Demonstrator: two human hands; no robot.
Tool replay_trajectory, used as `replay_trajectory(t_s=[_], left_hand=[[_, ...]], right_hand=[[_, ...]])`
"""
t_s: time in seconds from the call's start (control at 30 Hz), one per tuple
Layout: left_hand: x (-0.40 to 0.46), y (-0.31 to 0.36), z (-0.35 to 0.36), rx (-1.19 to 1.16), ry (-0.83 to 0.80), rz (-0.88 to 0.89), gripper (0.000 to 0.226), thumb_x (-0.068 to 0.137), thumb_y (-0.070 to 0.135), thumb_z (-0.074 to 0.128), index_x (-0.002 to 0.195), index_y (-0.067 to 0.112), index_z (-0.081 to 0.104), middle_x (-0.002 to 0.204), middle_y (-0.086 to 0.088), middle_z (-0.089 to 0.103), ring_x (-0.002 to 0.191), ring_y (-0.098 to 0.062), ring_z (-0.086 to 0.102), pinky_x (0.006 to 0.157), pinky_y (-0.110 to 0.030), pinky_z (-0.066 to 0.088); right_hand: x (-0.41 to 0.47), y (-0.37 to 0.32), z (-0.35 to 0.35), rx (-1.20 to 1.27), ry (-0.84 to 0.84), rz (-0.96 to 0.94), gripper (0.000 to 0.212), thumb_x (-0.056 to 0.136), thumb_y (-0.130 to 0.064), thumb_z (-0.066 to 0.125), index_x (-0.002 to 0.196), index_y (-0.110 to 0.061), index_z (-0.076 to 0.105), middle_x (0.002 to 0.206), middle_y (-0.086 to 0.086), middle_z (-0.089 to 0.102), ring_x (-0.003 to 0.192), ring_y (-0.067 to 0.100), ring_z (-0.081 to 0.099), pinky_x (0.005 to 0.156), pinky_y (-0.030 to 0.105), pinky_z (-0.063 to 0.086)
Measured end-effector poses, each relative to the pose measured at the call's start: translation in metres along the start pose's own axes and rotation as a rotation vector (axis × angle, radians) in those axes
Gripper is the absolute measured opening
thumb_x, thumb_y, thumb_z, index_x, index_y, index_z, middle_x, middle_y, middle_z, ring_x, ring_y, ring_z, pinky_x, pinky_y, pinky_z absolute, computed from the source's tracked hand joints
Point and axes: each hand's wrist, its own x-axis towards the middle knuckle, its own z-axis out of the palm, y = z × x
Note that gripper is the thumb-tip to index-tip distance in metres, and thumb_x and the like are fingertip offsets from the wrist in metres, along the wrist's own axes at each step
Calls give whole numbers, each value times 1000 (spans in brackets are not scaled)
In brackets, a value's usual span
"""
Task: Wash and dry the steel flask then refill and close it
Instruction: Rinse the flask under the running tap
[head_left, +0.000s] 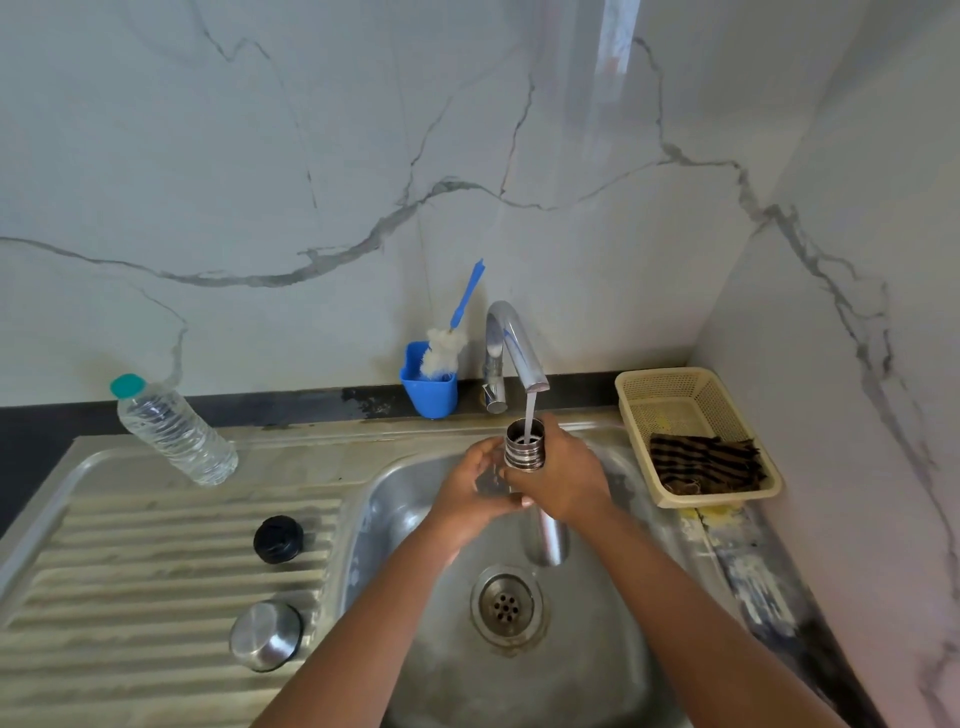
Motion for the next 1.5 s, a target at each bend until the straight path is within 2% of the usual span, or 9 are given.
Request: replay_trajectory(t_s=[0.23, 0.33, 0.43, 0.67, 0.8, 0.9, 1.13, 1.27, 1.5], left_hand=[[-3, 4, -2, 80, 3, 29, 81, 66, 10, 90, 135, 28, 52, 128, 8, 62, 126, -9, 52, 108, -36, 43], [-4, 8, -2, 76, 7, 51, 85, 66, 9, 90, 138, 28, 48, 128, 11, 63, 126, -2, 51, 104, -26, 43], [-6, 12, -1, 85, 24, 84, 85, 66, 9, 89, 137, 31, 47, 127, 14, 62, 121, -1, 53, 89, -16, 47], [0, 17, 3, 169, -17, 150, 83, 71, 16, 88, 138, 37, 43, 134, 12, 58, 125, 0, 48, 101, -20, 39], [11, 33, 10, 243, 10, 179, 68, 73, 9, 84, 125, 35, 48, 110, 20, 62, 99, 16, 53, 82, -10, 41], [22, 51, 15, 355, -12, 181, 53, 74, 9, 81, 119, 19, 54, 93, 14, 62, 81, 3, 59, 71, -15, 43], [30, 70, 25, 733, -294, 106, 54, 80, 12, 77, 129, 14, 55, 110, -12, 64, 97, -24, 63, 76, -26, 47], [31, 62, 20, 910, -421, -26, 85, 79, 17, 80, 150, 26, 34, 147, -4, 48, 127, -27, 51, 103, -40, 46], [30, 68, 5, 1128, -422, 42, 79, 79, 32, 80, 148, 22, 42, 152, -2, 44, 134, -25, 46, 107, -40, 42]], right_hand=[[5, -4, -16, 133, -153, -83, 55, 67, -42, 78, 114, -36, 50, 98, -10, 68, 90, 12, 65, 78, 33, 53], [4, -10, -10, -68, -21, -126, 55, 70, -43, 71, 118, -31, 48, 98, -6, 65, 90, 18, 62, 78, 36, 52], [3, -5, -8, 35, -35, -192, 66, 67, -40, 78, 123, -29, 46, 102, -7, 64, 94, 16, 61, 76, 32, 49], [3, -1, -14, 232, -17, 39, 46, 73, -55, 77, 97, -30, 47, 85, -14, 63, 78, 8, 61, 62, 29, 42], [8, -3, -13, 192, 41, 118, 52, 71, -68, 70, 99, -29, 48, 89, -9, 66, 83, 14, 63, 67, 30, 43], [15, 7, -9, 273, 27, 210, 56, 69, -71, 66, 102, -28, 50, 93, -4, 67, 87, 18, 65, 78, 38, 54], [0, 29, 15, 832, 31, 520, 46, 88, -52, 65, 112, -16, 49, 105, 15, 67, 85, 27, 70, 57, 32, 57], [-6, 44, 32, 988, 90, 686, 60, 89, -59, 57, 122, -10, 49, 93, 15, 68, 78, 29, 69, 61, 35, 57], [-6, 58, 35, 1323, 183, 894, 72, 90, -59, 56, 135, -4, 41, 110, 24, 60, 99, 38, 62, 79, 45, 54]])
